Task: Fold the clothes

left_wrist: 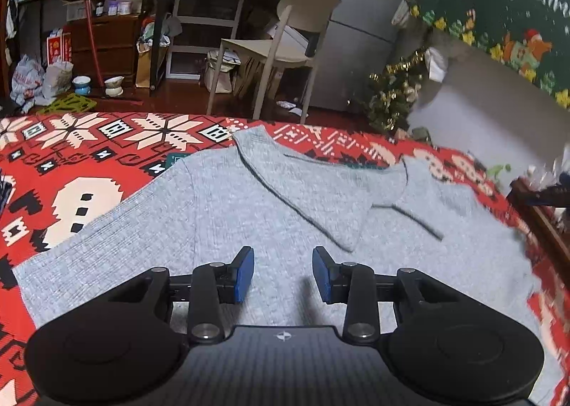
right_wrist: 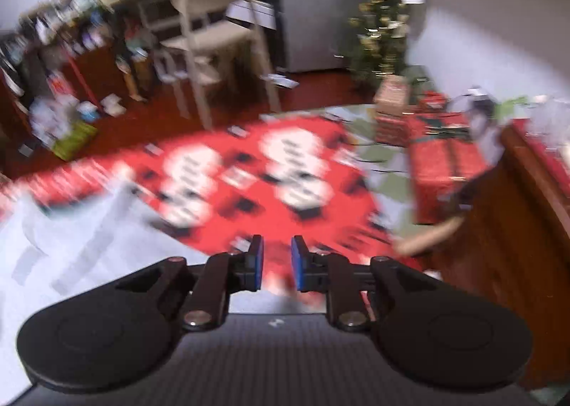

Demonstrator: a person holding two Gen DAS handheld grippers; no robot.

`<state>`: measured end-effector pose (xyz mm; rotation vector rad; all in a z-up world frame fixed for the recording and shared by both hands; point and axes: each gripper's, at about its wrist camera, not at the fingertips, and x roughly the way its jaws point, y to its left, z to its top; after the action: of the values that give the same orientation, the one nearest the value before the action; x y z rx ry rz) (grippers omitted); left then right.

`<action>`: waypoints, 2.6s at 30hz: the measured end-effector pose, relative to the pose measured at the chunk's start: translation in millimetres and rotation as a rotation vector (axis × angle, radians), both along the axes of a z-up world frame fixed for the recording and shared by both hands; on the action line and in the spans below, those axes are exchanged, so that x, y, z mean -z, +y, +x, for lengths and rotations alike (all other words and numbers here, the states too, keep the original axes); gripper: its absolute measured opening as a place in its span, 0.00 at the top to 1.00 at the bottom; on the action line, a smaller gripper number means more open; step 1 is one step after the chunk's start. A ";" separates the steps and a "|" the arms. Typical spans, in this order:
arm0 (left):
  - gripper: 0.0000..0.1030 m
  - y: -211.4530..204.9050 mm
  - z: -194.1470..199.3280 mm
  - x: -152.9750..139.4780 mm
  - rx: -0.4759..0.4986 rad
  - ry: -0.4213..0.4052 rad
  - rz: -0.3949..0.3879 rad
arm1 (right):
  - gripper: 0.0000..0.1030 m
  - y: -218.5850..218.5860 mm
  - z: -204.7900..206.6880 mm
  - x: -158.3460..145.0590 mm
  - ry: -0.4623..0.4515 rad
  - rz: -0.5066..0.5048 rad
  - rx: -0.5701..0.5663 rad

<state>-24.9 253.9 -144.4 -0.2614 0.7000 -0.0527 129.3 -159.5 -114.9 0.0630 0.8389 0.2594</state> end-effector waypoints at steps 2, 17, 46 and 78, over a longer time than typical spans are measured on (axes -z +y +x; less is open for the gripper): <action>0.65 0.9 -0.6 -1.1 -0.001 -0.006 -0.004 | 0.81 20.4 15.1 -3.0 0.018 0.067 -0.035; 0.65 5.6 0.3 -1.4 0.004 -0.010 -0.028 | 0.82 93.4 45.9 43.7 0.136 0.047 -0.115; 0.64 1.3 2.6 2.0 0.019 0.022 0.003 | 0.95 73.8 48.3 44.8 0.059 -0.090 -0.065; 0.64 4.0 2.4 -0.4 0.003 0.021 -0.025 | 0.78 -30.1 -19.0 35.4 0.110 -0.203 0.121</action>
<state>-22.4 257.9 -144.0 -0.2853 0.7208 -0.0614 110.3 -189.7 -150.4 -0.0621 0.9631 0.0567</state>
